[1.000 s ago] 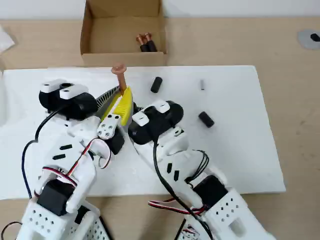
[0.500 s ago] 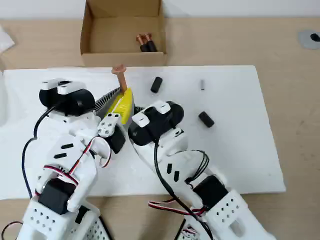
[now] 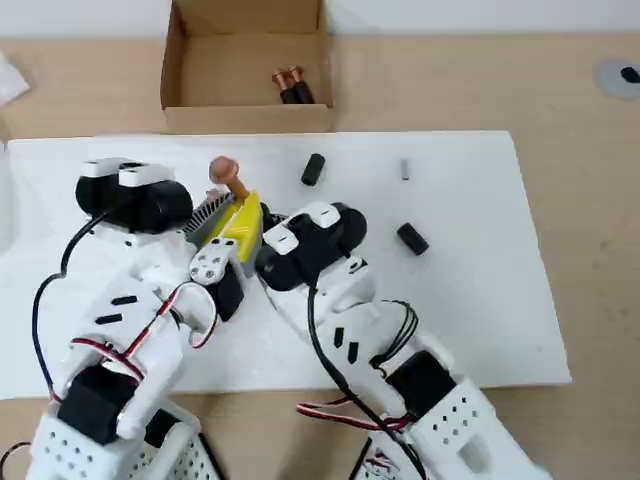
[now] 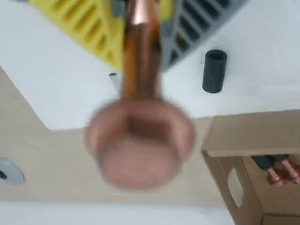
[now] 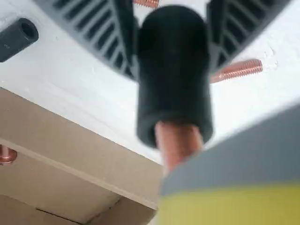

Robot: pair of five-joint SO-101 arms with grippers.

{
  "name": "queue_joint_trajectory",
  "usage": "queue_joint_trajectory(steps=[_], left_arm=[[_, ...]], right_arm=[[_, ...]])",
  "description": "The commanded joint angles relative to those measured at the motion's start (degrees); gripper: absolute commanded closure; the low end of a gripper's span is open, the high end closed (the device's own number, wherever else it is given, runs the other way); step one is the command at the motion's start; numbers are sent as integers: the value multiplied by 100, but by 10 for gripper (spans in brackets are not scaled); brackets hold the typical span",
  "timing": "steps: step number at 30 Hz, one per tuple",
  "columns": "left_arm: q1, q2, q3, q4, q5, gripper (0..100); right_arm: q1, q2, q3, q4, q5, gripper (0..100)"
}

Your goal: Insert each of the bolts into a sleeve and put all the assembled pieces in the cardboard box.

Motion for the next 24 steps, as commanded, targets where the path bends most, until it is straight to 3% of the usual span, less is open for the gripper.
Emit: queue_joint_trajectory(steps=[1,19,24], left_arm=[[387,22,-264,44,-9,988],[237,22,-220,88,-9,922],[237,92,-475,765,-325,874]], right_arm=[[-22,-101,-558,-44,-70,989],[-48,-145,-426,-70,167,989],[-48,-136,-400,-70,167,989]])
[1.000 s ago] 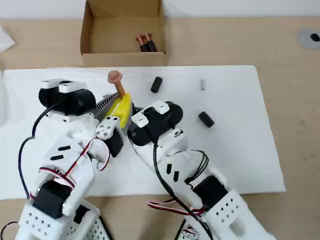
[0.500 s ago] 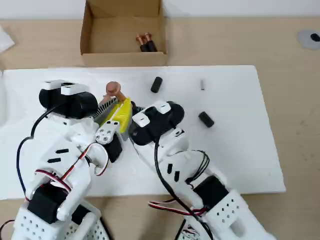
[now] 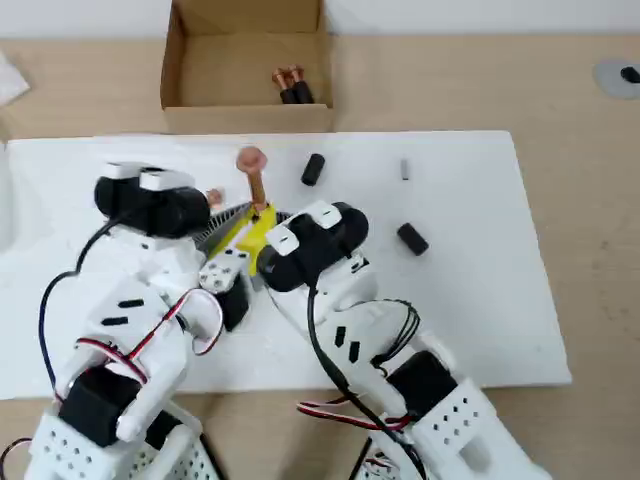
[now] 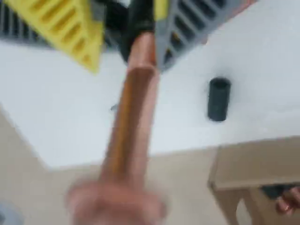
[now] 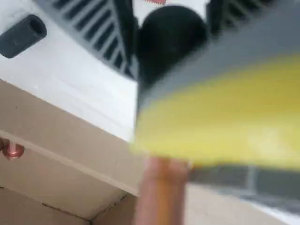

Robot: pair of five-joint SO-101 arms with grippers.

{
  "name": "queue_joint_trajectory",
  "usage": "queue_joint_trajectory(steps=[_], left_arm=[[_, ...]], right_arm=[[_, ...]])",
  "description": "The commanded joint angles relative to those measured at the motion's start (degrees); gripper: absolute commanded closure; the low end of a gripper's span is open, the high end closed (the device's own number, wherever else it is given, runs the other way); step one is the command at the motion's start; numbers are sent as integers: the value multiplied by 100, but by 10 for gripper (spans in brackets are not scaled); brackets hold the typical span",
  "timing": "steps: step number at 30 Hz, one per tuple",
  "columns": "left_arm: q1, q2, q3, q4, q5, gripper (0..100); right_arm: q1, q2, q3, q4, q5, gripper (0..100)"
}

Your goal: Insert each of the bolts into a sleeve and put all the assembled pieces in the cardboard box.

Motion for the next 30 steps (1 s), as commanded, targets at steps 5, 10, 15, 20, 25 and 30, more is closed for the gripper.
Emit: queue_joint_trajectory(steps=[5,10,15,20,25,30], left_arm=[[-387,409,-782,308,149,871],[-897,699,-1415,545,246,845],[-1011,927,-2180,1116,246,832],[-1626,1305,-2734,1213,413,909],[-2004,2070,-2822,1055,167,999],[-2470,2747,-2813,1046,176,998]], right_arm=[[-66,-110,-400,-62,53,989],[-57,-101,-400,-62,53,989],[-31,-92,-435,-70,35,989],[286,303,-804,-79,-62,989],[980,2062,-2343,-79,-220,989],[1393,4154,-4268,-26,-193,989]])
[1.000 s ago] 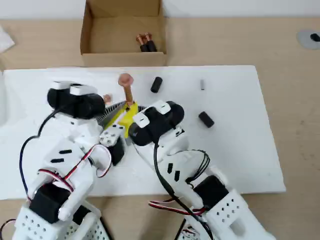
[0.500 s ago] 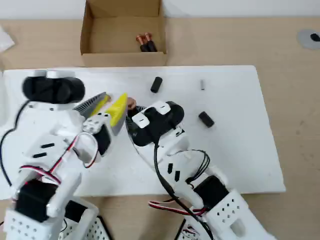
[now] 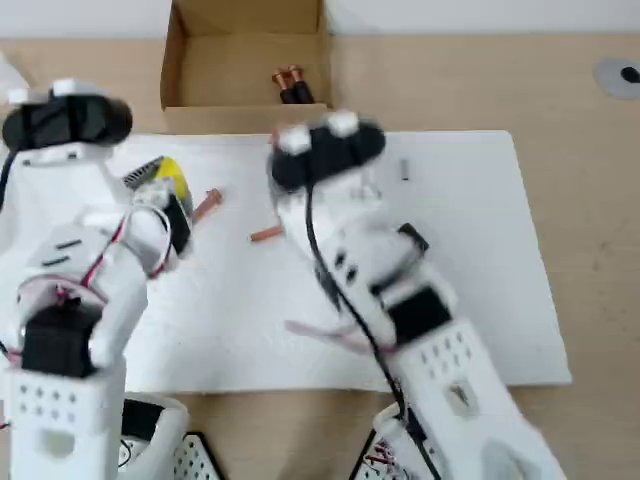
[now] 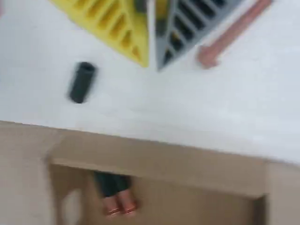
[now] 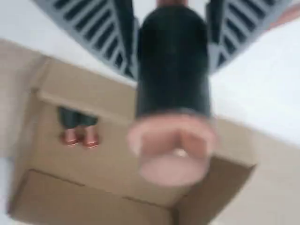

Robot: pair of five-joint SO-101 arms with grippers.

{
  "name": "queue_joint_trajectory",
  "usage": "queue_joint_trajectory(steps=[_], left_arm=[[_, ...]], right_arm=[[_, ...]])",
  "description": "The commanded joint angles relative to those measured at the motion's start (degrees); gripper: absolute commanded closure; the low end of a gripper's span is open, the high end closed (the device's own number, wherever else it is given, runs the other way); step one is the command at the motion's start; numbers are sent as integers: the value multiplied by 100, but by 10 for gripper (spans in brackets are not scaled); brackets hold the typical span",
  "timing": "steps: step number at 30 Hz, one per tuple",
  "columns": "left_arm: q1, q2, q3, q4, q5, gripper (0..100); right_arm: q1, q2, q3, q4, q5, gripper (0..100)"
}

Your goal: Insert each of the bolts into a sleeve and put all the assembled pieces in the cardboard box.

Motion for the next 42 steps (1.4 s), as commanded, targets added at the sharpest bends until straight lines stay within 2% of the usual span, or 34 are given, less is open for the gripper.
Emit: queue_joint_trajectory(steps=[1,8,16,27,33,42], left_arm=[[-325,418,-273,-132,-18,998],[-686,1086,-264,-132,0,998],[-695,1253,-26,-167,-44,995],[-580,1200,598,-862,-1371,994],[-422,1200,607,-844,-1881,994],[-352,1200,730,-862,-1890,994]], right_arm=[[338,1481,-1833,-26,-26,989],[673,4145,-4558,-18,-26,989],[813,7371,-7952,-18,-26,989],[989,11081,-12382,738,-53,989],[1086,12171,-13367,747,-53,989],[1095,12567,-13358,738,-18,989]])
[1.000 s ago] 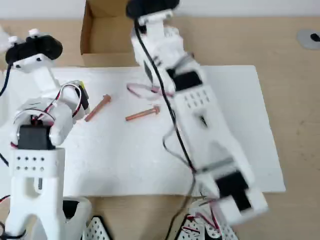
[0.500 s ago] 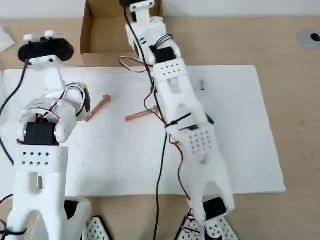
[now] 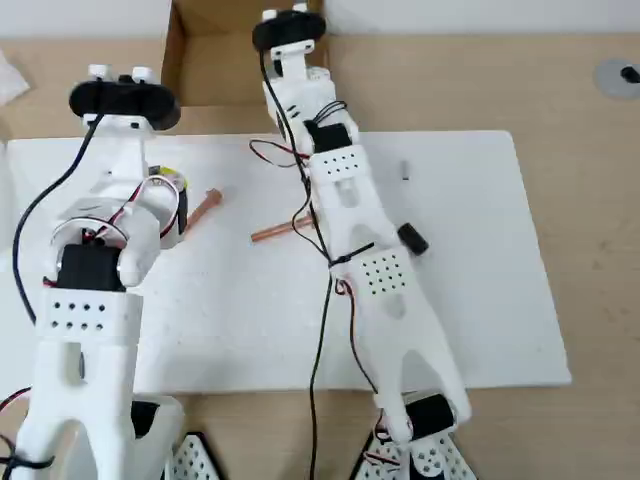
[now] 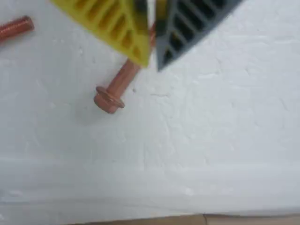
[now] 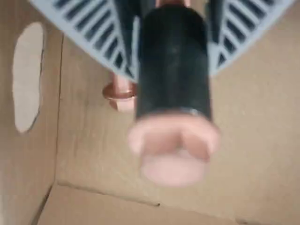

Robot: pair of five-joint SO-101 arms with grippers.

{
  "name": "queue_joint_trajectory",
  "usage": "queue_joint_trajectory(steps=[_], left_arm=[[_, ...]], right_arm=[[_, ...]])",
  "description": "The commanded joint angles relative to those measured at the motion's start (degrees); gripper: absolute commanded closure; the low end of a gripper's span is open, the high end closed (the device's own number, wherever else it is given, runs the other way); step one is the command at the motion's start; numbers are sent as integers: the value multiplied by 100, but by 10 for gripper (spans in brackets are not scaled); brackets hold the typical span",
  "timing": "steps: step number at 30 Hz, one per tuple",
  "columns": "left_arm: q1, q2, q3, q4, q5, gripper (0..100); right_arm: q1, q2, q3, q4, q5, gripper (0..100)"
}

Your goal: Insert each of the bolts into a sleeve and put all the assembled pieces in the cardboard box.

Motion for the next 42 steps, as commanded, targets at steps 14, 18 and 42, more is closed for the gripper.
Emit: queue_joint_trajectory(steps=[14,18,42], left_arm=[[88,-40,-35,-79,0,994],[62,-40,-35,-79,105,994],[360,-48,-141,668,466,964]], right_arm=[[92,541,-690,-9,879,984],[84,532,-1077,316,879,871],[910,-4189,-963,6936,914,659]])
